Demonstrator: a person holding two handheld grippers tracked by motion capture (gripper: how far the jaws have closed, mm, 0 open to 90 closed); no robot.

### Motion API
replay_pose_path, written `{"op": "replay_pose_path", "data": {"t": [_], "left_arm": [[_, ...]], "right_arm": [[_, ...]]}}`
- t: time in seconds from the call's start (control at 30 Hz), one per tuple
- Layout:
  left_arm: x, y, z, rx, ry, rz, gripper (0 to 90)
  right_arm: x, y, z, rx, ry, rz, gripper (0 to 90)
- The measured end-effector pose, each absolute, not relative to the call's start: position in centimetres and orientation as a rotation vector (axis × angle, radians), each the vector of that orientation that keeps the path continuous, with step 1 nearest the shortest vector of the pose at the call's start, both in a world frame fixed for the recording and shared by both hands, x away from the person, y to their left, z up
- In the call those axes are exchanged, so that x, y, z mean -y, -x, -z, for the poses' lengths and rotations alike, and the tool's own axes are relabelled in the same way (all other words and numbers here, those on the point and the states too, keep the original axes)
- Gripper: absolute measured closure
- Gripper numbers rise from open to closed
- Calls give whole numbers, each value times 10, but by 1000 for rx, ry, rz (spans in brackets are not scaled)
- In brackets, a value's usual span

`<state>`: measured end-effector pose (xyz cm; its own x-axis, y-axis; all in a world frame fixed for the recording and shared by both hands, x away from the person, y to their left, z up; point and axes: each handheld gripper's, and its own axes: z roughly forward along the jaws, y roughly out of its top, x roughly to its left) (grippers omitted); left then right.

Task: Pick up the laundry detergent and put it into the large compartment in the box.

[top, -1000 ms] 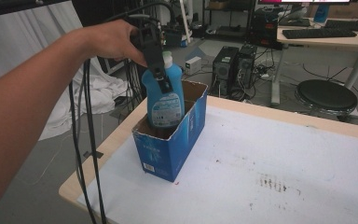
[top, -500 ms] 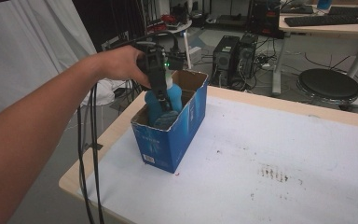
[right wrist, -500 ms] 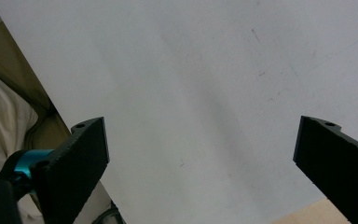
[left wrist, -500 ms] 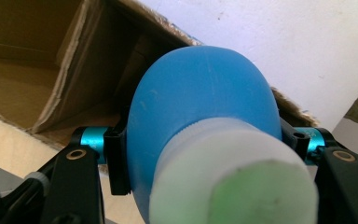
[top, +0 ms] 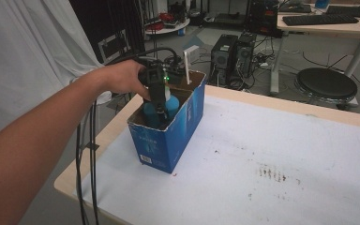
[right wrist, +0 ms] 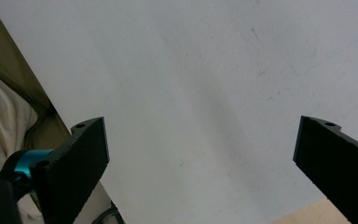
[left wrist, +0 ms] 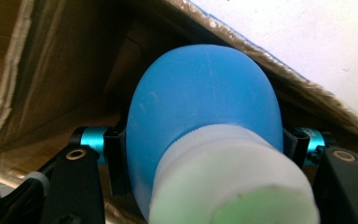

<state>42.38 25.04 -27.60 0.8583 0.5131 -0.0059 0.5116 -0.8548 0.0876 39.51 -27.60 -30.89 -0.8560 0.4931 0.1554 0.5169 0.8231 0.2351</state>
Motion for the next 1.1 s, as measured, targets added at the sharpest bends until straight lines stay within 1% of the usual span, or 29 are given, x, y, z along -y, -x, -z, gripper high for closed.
{"op": "replay_pose_path", "data": {"t": [0.23,0.6,0.63,0.73,0.83,0.9,1.07,1.1], "left_arm": [[-252,-425,288,-835,-2963,-17,380],[-253,-427,289,-855,-2959,-15,375],[-254,-427,287,-863,-2954,-28,371],[-257,-427,280,-894,-2924,-49,308],[-260,-426,275,-908,-2908,-60,304],[-265,-423,265,-915,-2871,-81,272],[-268,-419,248,-918,-2839,-113,245],[-271,-417,238,-926,-2788,-145,245]], "right_arm": [[277,-395,308,2914,810,417,24],[278,-394,307,2907,815,428,23],[277,-393,307,2906,816,430,24],[278,-393,307,2910,811,434,24],[278,-393,307,2914,806,432,24],[279,-392,306,2914,809,434,23],[278,-392,306,2911,811,437,23],[278,-391,306,2916,804,440,24]]}}
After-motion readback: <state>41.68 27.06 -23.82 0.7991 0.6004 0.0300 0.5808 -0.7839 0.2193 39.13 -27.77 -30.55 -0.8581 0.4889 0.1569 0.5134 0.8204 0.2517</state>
